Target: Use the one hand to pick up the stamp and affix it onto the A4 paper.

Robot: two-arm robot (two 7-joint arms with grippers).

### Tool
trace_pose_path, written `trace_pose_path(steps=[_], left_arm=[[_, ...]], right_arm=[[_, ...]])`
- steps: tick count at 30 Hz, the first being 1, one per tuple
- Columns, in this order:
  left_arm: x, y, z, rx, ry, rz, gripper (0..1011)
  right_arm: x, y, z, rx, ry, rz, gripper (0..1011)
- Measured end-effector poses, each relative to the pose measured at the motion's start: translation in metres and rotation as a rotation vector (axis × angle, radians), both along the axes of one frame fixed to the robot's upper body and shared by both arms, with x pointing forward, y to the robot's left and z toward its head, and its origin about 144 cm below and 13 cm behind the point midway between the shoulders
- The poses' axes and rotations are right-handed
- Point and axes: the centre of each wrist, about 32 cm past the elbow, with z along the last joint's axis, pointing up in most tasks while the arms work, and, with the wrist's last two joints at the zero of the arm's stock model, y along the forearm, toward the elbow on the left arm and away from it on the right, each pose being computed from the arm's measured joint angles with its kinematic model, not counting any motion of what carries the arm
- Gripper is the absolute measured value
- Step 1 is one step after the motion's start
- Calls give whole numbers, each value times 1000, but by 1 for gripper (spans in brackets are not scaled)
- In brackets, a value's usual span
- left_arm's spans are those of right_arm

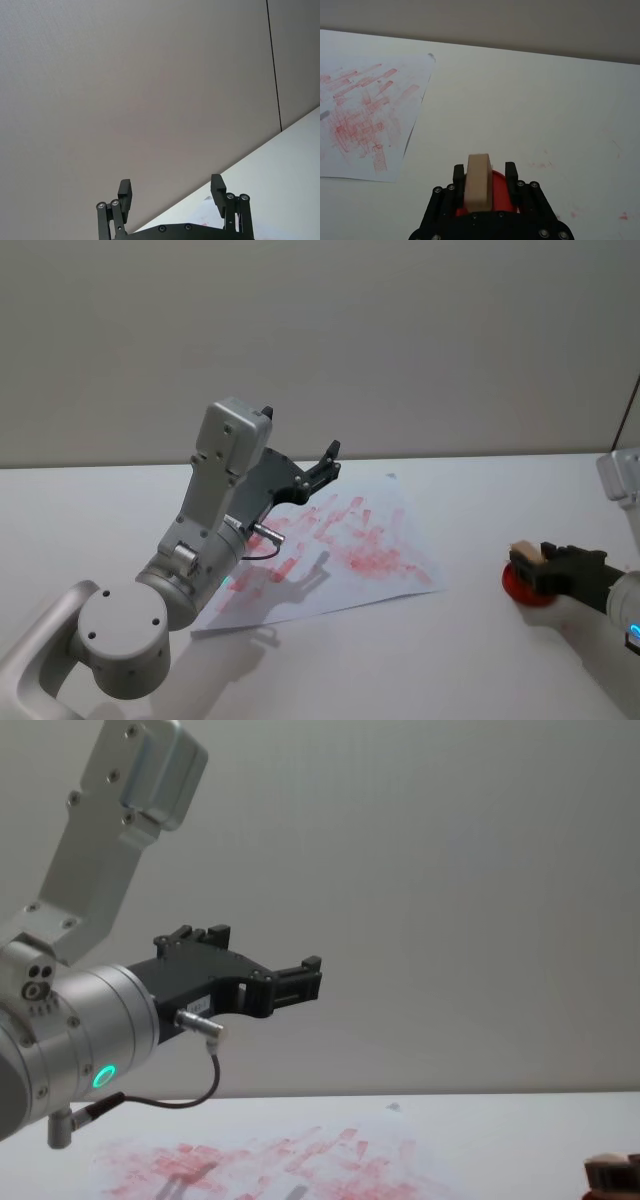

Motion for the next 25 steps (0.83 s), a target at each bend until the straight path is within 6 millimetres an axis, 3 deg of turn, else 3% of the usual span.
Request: trace_pose_path(steps=[1, 6, 9, 13, 15, 19, 25], left_arm=[[0, 0, 0, 0, 0, 0, 1001], [0, 0, 0, 0, 0, 0, 1001], [0, 0, 0, 0, 0, 0, 1001], [0, 0, 0, 0, 0, 0, 1001], [0, 0, 0, 0, 0, 0, 1001], [0, 0, 0, 0, 0, 0, 1001], [0, 0, 0, 0, 0, 0, 1001]], right_arm=[[1, 0, 0, 0, 0, 1, 495], [2, 0, 0, -1, 1, 4, 612], [3, 0, 1, -1, 2, 7, 755], [3, 0, 1, -1, 2, 8, 830], [3, 0, 0, -2, 3, 9, 915], [4, 0, 1, -2, 3, 10, 1001], [4, 0, 1, -2, 4, 10, 1001]])
